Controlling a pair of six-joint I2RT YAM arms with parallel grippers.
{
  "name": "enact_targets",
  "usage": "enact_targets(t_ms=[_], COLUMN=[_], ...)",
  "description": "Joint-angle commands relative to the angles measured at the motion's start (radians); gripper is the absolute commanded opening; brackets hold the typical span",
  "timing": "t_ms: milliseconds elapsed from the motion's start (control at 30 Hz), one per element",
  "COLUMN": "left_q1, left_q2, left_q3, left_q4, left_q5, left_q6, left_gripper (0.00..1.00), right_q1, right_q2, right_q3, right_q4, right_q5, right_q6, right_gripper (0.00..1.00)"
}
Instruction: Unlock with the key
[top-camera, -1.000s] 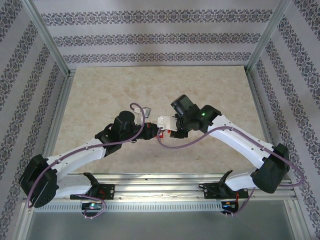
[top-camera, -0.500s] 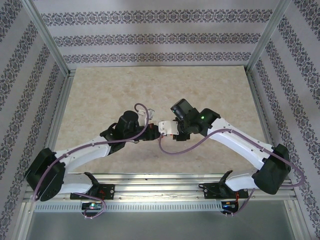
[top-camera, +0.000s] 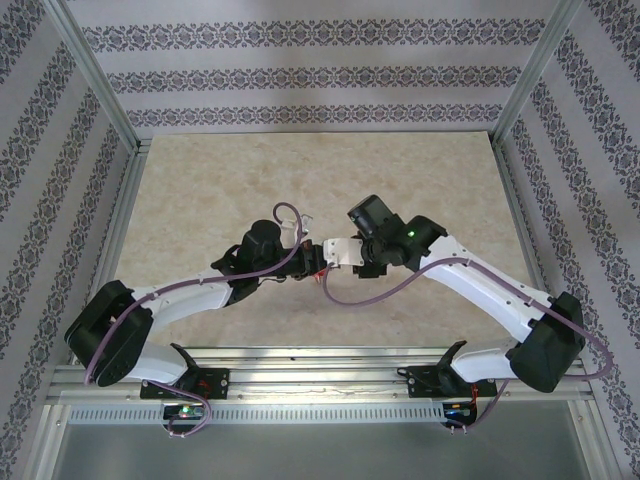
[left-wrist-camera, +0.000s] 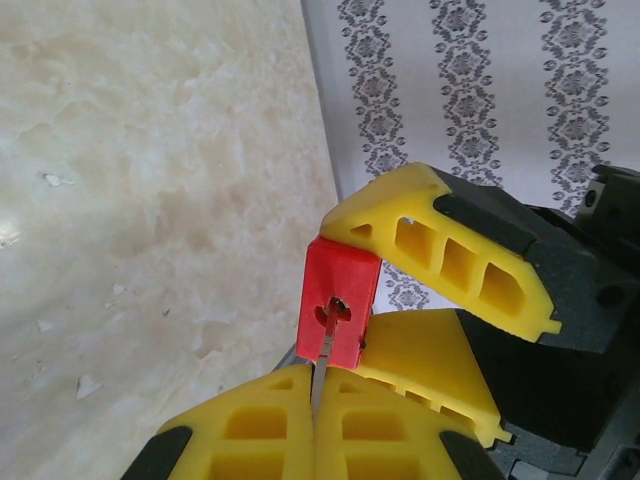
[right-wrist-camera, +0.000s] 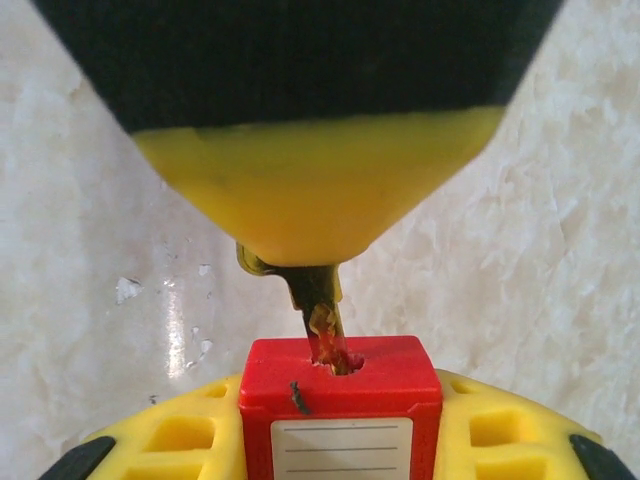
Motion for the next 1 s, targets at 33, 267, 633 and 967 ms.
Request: enact_targets(t_ms=[33,267,633,967], left_q1=[-0.032,-0.014,-0.029,-0.031], left_q2=[0.012,0.013,-0.015,0.044], left_q3=[-0.008,0.04,0.221,0.274], left_q4=[0.226,0.173,-0.308,-0.367], left_q5=[0.092,0.207,0.212,0.226], left_q6=[-0.003,0.058,0.224,0.234], left_gripper=[0.0,0.0,0.0,0.0], right_q1=[0.029,-0.028,0.092,0.176], right_q2=[-0.006,-0.041,-0.03,0.002], right_q3=[0.134,0.115,0.069,0.11], right_q4=[0.317,0.347,0.334,0.363], right_q5=[-0.404,-0.523,-0.229,-0.19], right_q6=[0.109,0.19,-0.073,-0.145], right_gripper=[0.0,0.0,0.0,0.0])
